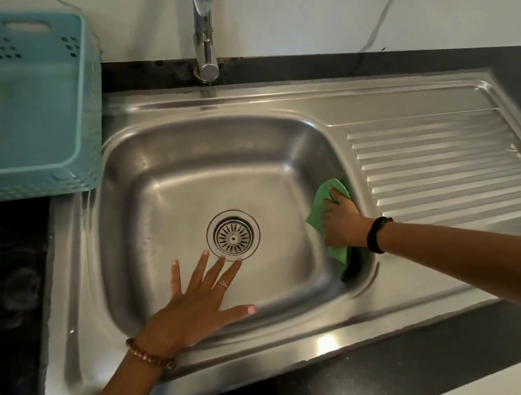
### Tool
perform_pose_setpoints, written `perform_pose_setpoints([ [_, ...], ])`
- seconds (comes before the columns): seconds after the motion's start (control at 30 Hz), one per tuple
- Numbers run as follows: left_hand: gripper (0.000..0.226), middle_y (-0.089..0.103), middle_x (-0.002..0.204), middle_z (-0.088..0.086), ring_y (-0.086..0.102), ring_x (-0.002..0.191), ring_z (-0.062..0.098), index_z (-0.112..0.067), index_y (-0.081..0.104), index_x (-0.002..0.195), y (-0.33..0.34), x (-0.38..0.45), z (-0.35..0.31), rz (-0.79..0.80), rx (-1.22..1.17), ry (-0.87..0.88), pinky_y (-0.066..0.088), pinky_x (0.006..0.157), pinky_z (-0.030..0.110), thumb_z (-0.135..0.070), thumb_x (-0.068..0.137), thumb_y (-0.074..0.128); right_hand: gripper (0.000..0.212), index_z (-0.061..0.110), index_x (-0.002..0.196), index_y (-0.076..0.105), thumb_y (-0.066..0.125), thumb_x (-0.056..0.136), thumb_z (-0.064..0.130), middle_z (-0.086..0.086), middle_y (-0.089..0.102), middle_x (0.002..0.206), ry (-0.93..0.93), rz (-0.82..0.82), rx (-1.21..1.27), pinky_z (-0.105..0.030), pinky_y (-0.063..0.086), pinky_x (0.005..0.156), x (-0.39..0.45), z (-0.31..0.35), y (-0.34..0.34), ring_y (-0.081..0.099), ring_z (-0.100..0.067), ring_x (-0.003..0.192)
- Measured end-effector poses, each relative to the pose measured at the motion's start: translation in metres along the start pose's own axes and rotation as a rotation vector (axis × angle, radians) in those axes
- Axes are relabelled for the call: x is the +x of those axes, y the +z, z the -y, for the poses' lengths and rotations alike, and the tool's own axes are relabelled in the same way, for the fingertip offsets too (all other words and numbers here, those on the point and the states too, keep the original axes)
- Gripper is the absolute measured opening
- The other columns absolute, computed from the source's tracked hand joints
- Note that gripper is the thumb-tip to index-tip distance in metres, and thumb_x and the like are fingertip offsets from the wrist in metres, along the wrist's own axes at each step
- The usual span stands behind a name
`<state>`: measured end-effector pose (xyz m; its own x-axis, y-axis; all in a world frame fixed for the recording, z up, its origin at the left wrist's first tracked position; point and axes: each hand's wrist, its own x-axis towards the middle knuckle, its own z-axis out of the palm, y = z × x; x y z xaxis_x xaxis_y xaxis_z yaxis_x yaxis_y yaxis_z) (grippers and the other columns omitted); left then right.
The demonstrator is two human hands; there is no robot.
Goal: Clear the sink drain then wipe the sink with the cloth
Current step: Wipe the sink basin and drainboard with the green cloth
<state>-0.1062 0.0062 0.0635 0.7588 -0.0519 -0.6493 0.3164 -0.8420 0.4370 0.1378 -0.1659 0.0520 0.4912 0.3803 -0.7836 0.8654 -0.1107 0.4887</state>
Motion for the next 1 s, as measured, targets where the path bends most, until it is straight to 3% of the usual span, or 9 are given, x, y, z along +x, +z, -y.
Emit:
perform_pose_setpoints([
  [0.07, 0.089, -0.018, 0.156, -0.009, -0.035, 0.134, 0.009, -0.042, -0.017, 0.142, 0.002, -0.007, -0.001, 0.098, -0.044, 0.007, -0.03, 0.106, 0.052, -0.079, 0.073, 0.025, 0.054, 0.015, 0.146, 0.029, 0.026, 0.098, 0.039, -0.009, 0.024, 0.156, 0.021, -0.008, -0.043, -0.052, -0.006, 0.116, 0.008, -0.006, -0.005, 0.007, -0.03, 0.147],
  [0.17, 0.096, -0.005, 0.158, -0.013, -0.031, 0.135, 0.005, -0.04, -0.008, 0.145, 0.01, -0.018, 0.002, 0.201, -0.111, 0.009, -0.029, 0.107, 0.051, -0.082, 0.066, 0.027, 0.054, 0.015, 0.145, 0.032, 0.029, 0.098, 0.041, -0.009, 0.023, 0.156, 0.09, -0.154, -0.085, -0.052, -0.006, 0.117, 0.023, -0.026, -0.02, 0.007, -0.03, 0.146],
  [0.3, 0.095, 0.0, 0.156, -0.018, -0.034, 0.129, -0.002, -0.044, -0.003, 0.144, 0.018, -0.023, 0.01, 0.185, -0.142, 0.018, -0.034, 0.104, 0.043, -0.085, 0.064, 0.026, 0.059, 0.017, 0.15, 0.017, 0.019, 0.099, 0.045, -0.006, 0.013, 0.159, 0.177, -0.268, -0.21, -0.057, -0.006, 0.116, 0.038, -0.046, -0.032, 0.002, -0.031, 0.147],
  [0.43, 0.101, 0.002, 0.157, -0.016, -0.031, 0.132, 0.0, -0.045, -0.003, 0.144, 0.013, -0.017, 0.009, 0.206, -0.13, -0.028, -0.036, 0.101, 0.044, -0.086, 0.06, 0.034, 0.059, 0.018, 0.148, 0.023, 0.019, 0.097, 0.048, -0.005, 0.019, 0.158, 0.165, -0.297, -0.23, -0.058, -0.009, 0.115, 0.028, -0.046, -0.022, 0.005, -0.031, 0.147],
  [0.57, 0.105, -0.003, 0.158, -0.012, -0.034, 0.133, 0.006, -0.041, -0.008, 0.145, 0.006, -0.013, 0.006, 0.179, -0.007, -0.023, -0.037, 0.094, 0.043, -0.086, 0.058, 0.033, 0.058, 0.018, 0.142, 0.038, 0.021, 0.096, 0.049, -0.003, 0.036, 0.151, 0.082, -0.261, -0.173, -0.058, -0.007, 0.115, 0.001, -0.046, -0.017, 0.014, -0.031, 0.145],
  [0.7, 0.103, -0.005, 0.158, -0.009, -0.036, 0.128, 0.006, -0.04, -0.009, 0.145, 0.006, -0.017, 0.004, 0.134, 0.004, -0.021, -0.038, 0.093, 0.044, -0.084, 0.062, 0.033, 0.047, 0.017, 0.116, 0.063, 0.029, 0.096, 0.042, 0.0, 0.061, 0.124, -0.071, -0.246, -0.083, -0.055, -0.001, 0.117, -0.03, -0.045, -0.011, 0.037, -0.027, 0.133],
  [0.9, 0.102, -0.002, 0.159, -0.008, -0.037, 0.128, 0.006, -0.039, -0.008, 0.145, 0.014, -0.029, 0.003, -0.054, 0.065, -0.015, -0.036, 0.097, 0.046, -0.088, 0.059, 0.018, 0.036, 0.016, 0.099, 0.068, 0.034, 0.094, 0.029, -0.002, 0.068, 0.106, -0.194, -0.113, -0.009, -0.053, 0.007, 0.115, -0.061, -0.011, 0.001, 0.056, -0.025, 0.11],
  [1.0, 0.1, -0.001, 0.159, -0.008, -0.037, 0.127, 0.007, -0.038, -0.008, 0.145, 0.022, -0.033, 0.003, -0.127, 0.106, -0.045, -0.036, 0.097, 0.048, -0.086, 0.059, 0.011, 0.04, 0.018, 0.11, 0.065, 0.03, 0.096, 0.032, -0.002, 0.063, 0.121, -0.15, -0.025, -0.024, -0.055, 0.005, 0.115, -0.048, 0.0, 0.0, 0.049, -0.027, 0.122],
])
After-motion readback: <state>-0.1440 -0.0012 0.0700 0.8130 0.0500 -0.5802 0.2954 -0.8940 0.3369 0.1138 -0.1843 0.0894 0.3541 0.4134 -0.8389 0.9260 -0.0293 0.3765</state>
